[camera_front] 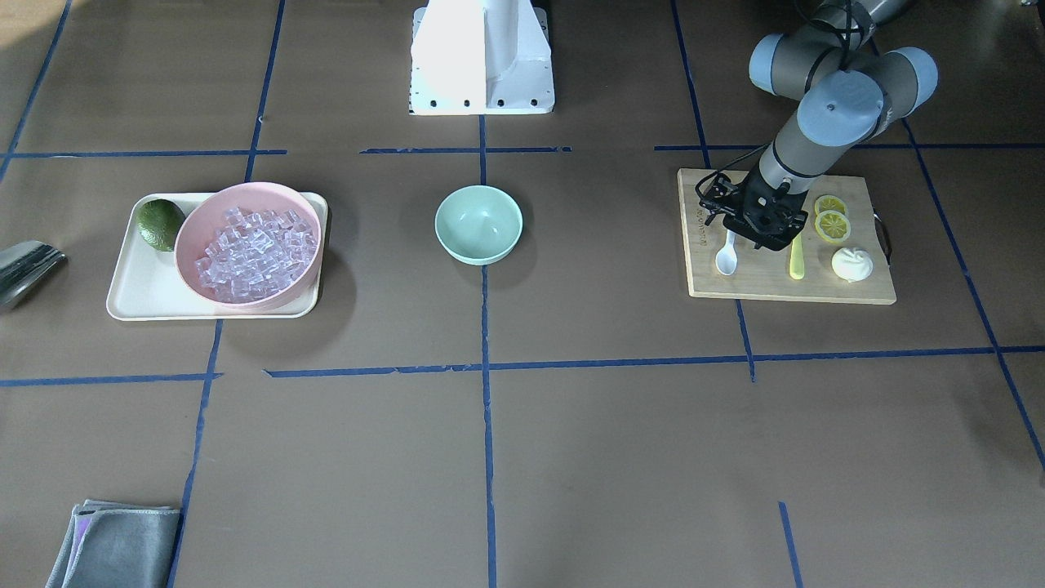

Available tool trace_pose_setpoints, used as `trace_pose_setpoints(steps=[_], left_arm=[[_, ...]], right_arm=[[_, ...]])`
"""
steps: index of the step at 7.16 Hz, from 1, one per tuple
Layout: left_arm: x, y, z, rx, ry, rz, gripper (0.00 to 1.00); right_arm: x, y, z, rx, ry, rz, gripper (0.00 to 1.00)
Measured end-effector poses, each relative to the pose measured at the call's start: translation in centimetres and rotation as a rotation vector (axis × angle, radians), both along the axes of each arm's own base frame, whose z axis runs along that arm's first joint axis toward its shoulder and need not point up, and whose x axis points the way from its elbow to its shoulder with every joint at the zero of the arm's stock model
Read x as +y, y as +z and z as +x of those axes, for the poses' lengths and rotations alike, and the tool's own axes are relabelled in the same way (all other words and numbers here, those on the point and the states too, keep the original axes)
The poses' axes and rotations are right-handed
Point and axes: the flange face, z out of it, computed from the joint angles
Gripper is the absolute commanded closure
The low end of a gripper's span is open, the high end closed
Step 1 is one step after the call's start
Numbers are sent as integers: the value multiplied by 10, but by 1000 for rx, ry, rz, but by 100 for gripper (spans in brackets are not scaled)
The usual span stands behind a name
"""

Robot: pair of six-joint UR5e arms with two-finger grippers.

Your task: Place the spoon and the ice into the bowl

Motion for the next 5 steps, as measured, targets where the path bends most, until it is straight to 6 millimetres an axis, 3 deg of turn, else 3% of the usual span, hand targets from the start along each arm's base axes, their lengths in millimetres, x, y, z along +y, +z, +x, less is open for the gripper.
trace_pose_setpoints(steps=[2,3,4,5], left_arm=[[0,2,2,-4,3,-3,37],[0,4,2,-6,3,-5,46],[-1,5,2,-7,3,-5,65],[-1,5,1,-8,3,-6,89]], right_arm=[[0,0,0,0,-1,0,1],[0,0,0,0,-1,0,1],[0,0,0,0,-1,-1,1],[0,0,0,0,-1,-1,1]])
